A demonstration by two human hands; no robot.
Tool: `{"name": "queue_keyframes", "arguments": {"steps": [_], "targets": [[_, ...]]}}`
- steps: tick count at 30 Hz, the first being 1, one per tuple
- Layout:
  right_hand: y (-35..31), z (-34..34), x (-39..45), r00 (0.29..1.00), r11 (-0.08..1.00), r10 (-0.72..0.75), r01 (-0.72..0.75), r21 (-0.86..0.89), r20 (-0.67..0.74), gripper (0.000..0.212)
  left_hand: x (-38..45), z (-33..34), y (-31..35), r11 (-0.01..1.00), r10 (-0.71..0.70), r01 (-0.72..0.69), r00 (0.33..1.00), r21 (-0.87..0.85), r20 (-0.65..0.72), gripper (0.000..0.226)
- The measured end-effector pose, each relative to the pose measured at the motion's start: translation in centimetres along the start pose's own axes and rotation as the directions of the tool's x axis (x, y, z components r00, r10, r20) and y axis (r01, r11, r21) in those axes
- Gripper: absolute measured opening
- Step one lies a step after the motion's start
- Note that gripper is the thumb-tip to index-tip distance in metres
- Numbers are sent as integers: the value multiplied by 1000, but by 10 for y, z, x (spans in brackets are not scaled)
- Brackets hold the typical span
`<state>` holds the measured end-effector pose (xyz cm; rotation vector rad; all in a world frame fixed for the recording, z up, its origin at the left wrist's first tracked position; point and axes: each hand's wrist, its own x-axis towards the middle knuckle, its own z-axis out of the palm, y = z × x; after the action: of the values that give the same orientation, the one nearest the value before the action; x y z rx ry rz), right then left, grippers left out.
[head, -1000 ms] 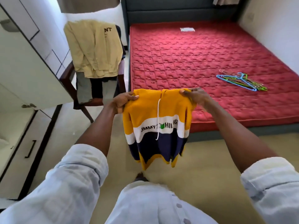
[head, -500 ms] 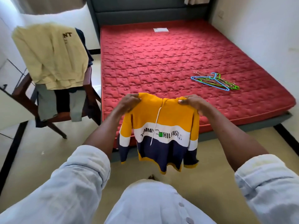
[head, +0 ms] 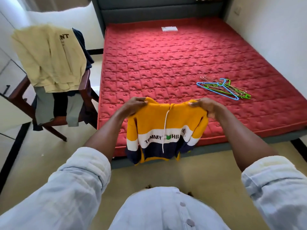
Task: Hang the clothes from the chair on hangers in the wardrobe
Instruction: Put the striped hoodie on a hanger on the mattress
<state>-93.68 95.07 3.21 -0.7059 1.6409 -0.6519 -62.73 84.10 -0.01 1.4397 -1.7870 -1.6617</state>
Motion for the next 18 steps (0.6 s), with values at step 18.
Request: {"name": "queue_keyframes", "arguments": {"steps": [18], "targets": [[-1, -120, 86, 912, 899, 310, -191, -393, 268, 59, 62, 77, 8, 940, -298, 334, 905, -73, 304, 63]]}}
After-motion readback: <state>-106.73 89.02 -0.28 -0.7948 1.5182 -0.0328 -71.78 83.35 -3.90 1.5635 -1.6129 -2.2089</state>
